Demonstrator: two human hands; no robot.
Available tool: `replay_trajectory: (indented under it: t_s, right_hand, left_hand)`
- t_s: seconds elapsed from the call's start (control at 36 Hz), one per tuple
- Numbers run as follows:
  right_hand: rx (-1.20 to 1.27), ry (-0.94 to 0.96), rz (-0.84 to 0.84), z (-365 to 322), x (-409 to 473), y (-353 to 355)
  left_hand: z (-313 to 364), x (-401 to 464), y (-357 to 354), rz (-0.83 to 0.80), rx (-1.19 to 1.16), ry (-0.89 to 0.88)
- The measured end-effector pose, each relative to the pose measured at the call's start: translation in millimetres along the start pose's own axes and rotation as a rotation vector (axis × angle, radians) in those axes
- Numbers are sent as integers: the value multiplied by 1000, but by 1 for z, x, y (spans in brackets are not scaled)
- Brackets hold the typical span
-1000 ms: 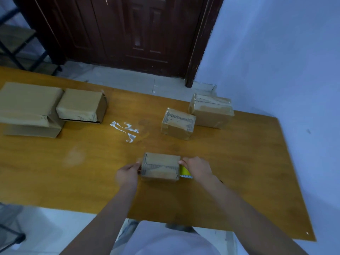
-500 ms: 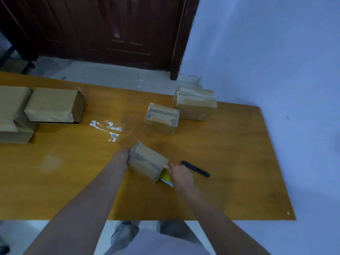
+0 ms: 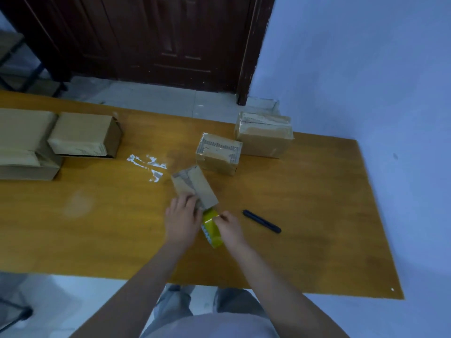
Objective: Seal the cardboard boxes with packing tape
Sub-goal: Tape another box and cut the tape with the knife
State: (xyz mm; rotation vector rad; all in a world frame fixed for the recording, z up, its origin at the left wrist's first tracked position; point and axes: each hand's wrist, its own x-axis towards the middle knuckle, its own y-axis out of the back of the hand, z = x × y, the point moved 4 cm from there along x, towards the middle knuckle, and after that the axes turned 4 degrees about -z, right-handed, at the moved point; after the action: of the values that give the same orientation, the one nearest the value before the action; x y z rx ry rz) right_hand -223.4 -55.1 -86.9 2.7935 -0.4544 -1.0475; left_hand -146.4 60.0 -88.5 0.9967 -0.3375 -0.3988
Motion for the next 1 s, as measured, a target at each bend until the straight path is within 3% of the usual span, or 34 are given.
replay_trajectory:
  t_s: [0.17,0.25,0.31,0.42,0.53,0.61,0.67,0.75,0.78,0.89,1.0]
  right_hand:
    - [-34,87,-221,8,-9,3]
    - [-98,110,-183,7,-4,7]
    - [-267,134,-109,9,-1,6]
    - [-432,48,-27,20,1,-3]
    - [-457,36,-34,19,1,-2]
    - [-315,52,-114,27,-2,5]
    - [-287,81,-32,37,-4,24]
    - [-696,131,341,52,7,72]
    - [-797,111,395,57,11,86]
    - [-1069,140,277,78,29,115]
    - [-1109,300,189,76,30,118]
  left_hand:
    - [2,-13,-11,-146,168,29]
    - [5,-10,-7,-213,160,92]
    - [6,-10,-9,-268,177,112]
    - [10,-15,-13,-277,228,117]
    - [10,-17,-12,-224,254,100]
    - [11,-18,-13,-258,265,136]
    - [12,-18,-11,-275,273,155]
    - [14,-18,-9,-296,254,180]
    - [15,-18,-8,-299,241,187]
    - [17,-19,-6,-322,205,213]
    - [17,-20,-7,-326,183,202]
